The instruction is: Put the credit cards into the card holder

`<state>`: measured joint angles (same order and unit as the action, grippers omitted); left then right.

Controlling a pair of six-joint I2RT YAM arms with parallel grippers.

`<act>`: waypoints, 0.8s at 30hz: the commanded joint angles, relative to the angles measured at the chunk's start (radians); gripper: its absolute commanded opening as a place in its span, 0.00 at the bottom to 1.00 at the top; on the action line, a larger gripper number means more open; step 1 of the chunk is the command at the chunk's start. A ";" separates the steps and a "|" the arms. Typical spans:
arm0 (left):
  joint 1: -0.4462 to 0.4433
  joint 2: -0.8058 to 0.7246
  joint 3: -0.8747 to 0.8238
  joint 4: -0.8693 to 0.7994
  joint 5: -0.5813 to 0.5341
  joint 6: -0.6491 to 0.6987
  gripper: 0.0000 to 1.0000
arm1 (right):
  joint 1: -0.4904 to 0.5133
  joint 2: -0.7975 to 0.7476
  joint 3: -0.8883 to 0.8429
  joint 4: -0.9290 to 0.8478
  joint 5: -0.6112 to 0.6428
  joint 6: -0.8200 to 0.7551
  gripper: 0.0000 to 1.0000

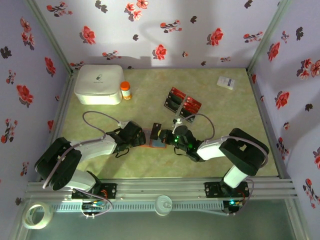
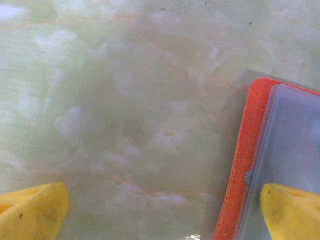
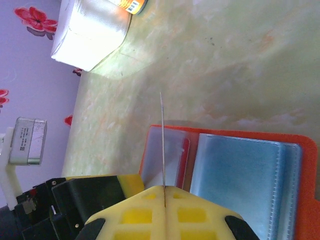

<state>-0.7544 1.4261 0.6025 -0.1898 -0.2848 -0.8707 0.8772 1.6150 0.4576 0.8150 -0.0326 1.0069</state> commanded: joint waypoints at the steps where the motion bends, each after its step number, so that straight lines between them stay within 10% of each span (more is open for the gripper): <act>1: 0.009 0.014 -0.053 -0.144 -0.039 -0.034 1.00 | 0.008 0.009 -0.015 0.044 0.040 0.018 0.00; 24: 0.007 0.006 -0.068 -0.134 -0.040 -0.046 1.00 | 0.020 0.078 -0.051 0.122 0.045 0.056 0.00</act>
<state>-0.7547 1.4178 0.5896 -0.1757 -0.2901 -0.8848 0.8848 1.6810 0.4229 0.9104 -0.0204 1.0515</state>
